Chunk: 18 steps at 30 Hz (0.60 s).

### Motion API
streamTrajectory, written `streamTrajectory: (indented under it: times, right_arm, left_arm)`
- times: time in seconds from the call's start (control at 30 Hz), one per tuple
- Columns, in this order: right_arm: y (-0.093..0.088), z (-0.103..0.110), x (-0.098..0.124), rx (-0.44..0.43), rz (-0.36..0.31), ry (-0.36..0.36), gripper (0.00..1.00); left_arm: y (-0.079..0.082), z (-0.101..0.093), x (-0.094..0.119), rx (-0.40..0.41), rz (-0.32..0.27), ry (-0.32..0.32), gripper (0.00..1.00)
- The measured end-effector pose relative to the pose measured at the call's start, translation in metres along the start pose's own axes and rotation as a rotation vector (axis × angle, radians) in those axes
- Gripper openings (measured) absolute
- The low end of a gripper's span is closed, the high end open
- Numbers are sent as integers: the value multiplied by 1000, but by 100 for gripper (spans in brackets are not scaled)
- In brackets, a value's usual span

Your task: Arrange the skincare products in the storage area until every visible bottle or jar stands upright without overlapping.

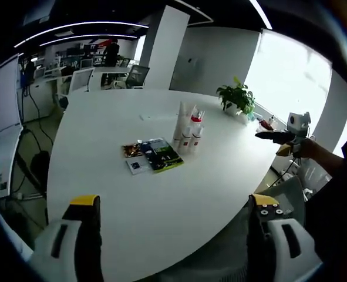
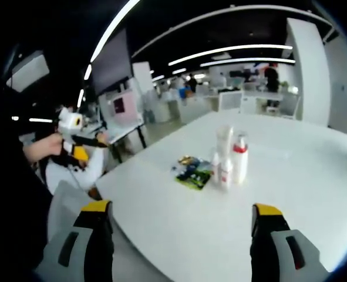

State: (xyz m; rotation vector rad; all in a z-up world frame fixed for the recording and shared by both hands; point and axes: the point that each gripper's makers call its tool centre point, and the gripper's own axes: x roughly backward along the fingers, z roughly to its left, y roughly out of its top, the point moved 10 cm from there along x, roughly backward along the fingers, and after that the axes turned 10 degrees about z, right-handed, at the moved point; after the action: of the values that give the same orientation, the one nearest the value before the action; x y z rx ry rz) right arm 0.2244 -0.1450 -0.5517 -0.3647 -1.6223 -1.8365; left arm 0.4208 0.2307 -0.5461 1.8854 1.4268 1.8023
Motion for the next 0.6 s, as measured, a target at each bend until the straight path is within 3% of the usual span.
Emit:
streamTrajectory:
  times: [0.6]
  right_arm:
    - [1, -3, -3, -6, 2, 4, 99]
  left_arm:
    - [-1, 1, -2, 10, 6, 2, 99]
